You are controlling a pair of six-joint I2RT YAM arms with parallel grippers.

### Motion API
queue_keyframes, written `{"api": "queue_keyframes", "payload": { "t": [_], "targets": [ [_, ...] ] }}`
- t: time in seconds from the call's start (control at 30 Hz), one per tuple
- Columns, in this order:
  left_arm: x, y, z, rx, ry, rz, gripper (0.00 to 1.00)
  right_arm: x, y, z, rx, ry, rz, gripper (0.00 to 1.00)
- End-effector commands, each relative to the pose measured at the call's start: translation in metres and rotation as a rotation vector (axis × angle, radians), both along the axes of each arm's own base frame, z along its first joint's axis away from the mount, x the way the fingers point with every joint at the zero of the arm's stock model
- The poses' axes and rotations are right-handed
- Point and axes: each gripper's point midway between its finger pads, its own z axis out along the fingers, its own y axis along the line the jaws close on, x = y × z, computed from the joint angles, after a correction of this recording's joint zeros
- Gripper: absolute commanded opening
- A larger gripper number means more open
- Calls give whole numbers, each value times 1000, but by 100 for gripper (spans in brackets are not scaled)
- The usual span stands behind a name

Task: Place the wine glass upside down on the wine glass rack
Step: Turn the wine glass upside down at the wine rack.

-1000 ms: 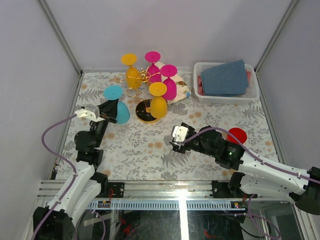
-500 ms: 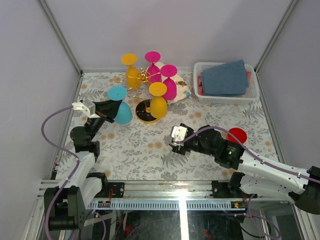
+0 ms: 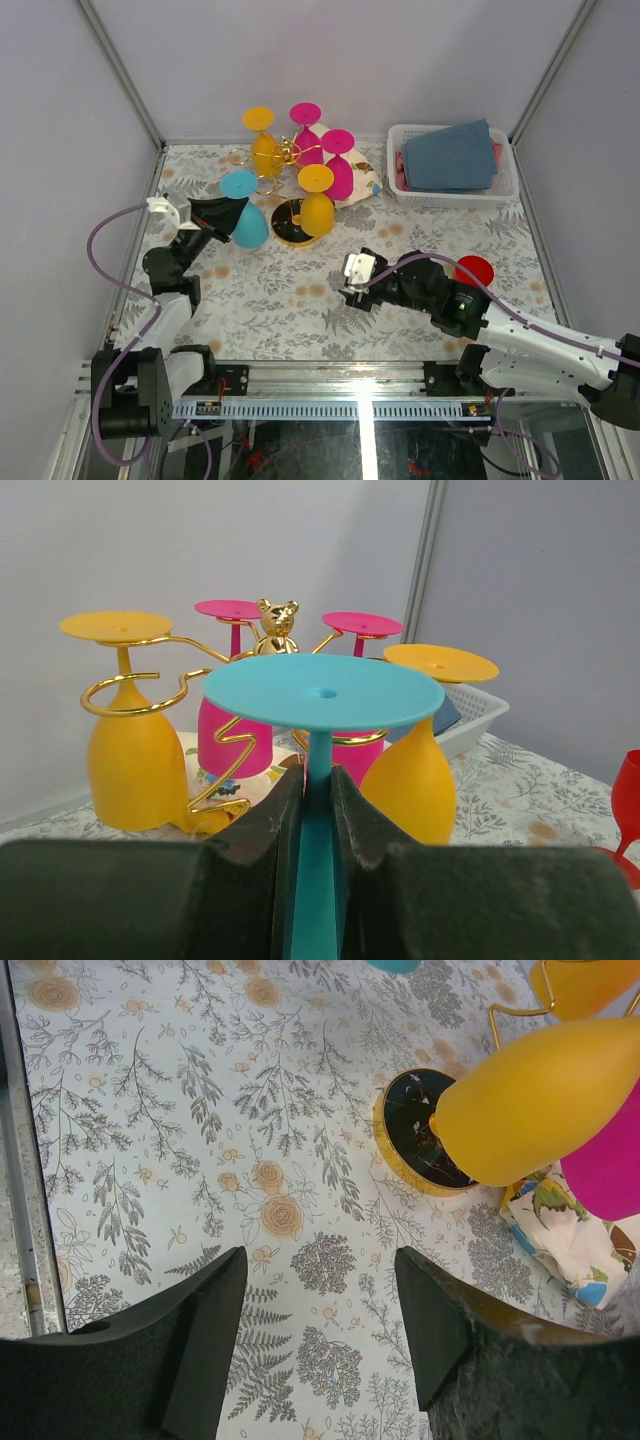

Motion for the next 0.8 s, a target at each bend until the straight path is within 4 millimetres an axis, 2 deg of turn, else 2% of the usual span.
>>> {"api": "queue_keyframes", "payload": {
  "t": [0.0,0.33,0.77],
  "targets": [
    [-2,2,27,-8,-104,-19,0,-5,3,26,65,-37,28,68],
    [8,-1,22,-26,-80,-56,0,3,-5,20,67,-5,-52,69],
    [12,-10,12,-2,-52,-139,0,0,-5,7,34,15,-42,69]
  ]
}}
